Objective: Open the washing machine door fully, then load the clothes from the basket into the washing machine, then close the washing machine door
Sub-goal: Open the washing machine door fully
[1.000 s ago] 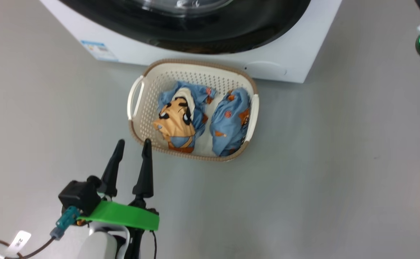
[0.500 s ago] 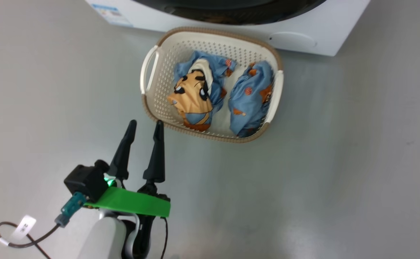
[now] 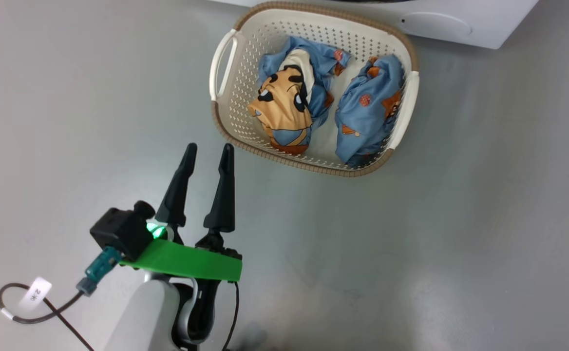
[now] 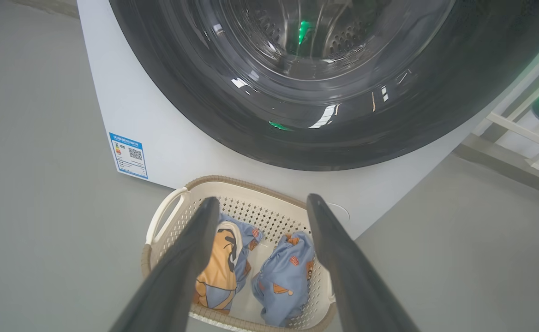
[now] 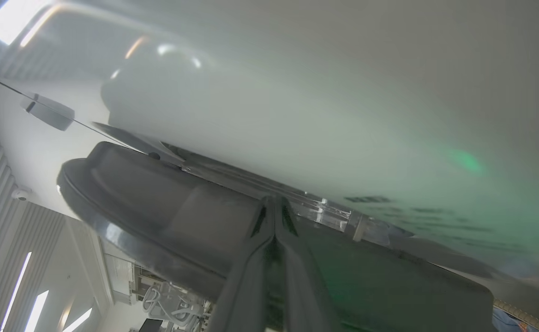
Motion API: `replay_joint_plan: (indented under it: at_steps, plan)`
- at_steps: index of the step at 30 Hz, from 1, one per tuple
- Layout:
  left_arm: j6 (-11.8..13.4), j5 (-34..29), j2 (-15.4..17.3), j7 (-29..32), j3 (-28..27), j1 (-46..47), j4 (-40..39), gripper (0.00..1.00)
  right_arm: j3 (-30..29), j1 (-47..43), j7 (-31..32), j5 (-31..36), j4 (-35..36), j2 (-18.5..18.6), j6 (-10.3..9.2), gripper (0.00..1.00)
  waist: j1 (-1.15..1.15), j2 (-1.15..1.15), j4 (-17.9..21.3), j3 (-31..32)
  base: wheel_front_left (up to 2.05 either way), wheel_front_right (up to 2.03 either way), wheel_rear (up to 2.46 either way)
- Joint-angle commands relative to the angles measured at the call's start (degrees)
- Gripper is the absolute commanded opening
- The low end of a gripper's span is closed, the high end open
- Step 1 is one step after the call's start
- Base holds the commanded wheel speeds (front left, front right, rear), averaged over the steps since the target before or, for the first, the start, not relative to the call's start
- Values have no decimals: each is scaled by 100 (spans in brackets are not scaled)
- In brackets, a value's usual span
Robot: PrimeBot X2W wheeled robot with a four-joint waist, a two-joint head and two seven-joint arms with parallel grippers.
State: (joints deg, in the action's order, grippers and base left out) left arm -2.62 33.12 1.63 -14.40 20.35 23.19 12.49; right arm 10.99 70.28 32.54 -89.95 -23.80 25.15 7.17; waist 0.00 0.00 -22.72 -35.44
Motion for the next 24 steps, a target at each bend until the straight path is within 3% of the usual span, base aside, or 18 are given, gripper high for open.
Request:
replay_joint_plan:
  at_steps: [1,24]
  plan:
    - [36,34,125,-60,-148,20,-174,100,38,79,47,63,156,-55,32,0,0,0,-38,-44,0,0,0]
    - [0,-81,125,-60,-207,-35,-63,100,691,-674,378,66,598,-259,32,0,0,0,71,382,0,0,0]
